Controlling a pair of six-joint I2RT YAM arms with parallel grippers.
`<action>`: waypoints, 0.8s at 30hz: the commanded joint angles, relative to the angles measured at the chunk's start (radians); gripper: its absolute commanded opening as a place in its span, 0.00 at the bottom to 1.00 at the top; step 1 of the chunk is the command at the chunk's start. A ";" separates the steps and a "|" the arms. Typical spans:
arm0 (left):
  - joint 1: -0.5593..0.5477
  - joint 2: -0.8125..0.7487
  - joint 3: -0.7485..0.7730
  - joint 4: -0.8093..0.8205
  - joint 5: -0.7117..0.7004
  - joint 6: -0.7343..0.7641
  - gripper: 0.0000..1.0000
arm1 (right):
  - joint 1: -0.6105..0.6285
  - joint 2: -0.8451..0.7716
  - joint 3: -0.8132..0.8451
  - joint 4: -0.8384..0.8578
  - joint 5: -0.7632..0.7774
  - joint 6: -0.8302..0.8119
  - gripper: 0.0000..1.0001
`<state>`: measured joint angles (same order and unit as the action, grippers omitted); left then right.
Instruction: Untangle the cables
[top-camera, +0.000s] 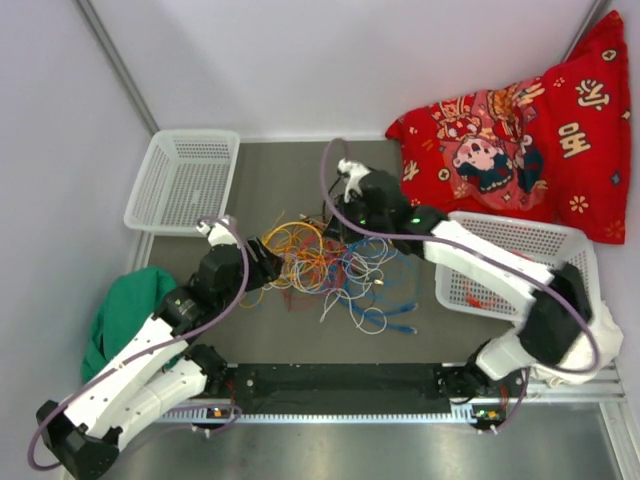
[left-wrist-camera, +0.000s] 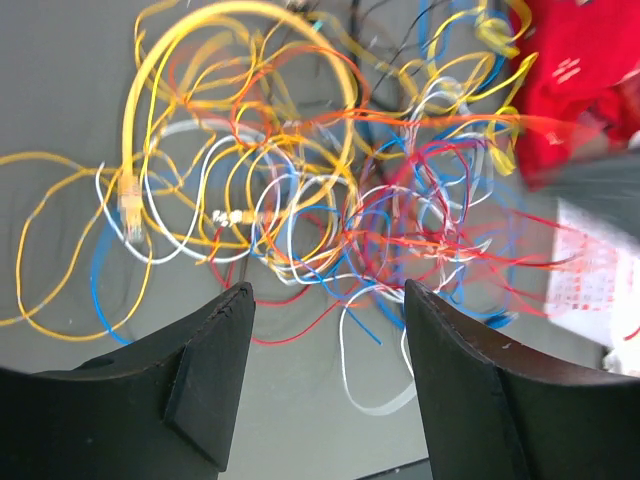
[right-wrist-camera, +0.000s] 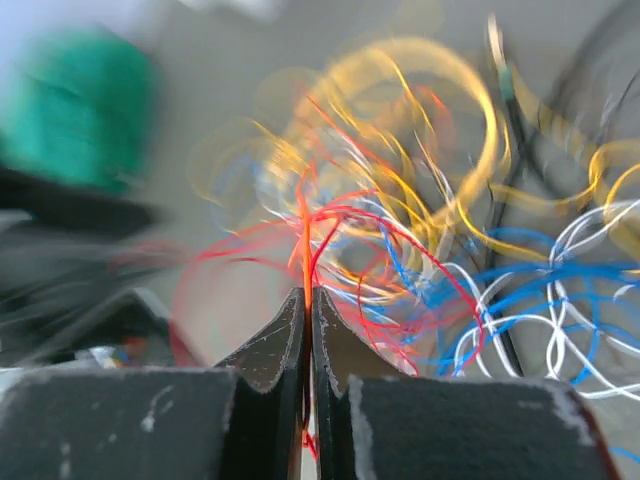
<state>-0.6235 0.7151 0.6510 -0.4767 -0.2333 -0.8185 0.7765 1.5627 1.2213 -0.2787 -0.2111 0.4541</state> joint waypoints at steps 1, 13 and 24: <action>0.001 -0.090 -0.010 0.105 -0.046 0.047 0.67 | 0.059 -0.259 0.213 -0.089 0.119 -0.054 0.00; 0.002 -0.172 -0.094 0.542 -0.009 0.154 0.68 | 0.066 -0.352 0.526 -0.432 0.246 -0.150 0.00; 0.001 0.016 -0.014 0.837 0.323 0.145 0.69 | 0.064 -0.372 0.409 -0.401 0.243 -0.121 0.00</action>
<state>-0.6231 0.6445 0.5720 0.1535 -0.1169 -0.6701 0.8352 1.2098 1.6291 -0.7105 0.0254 0.3328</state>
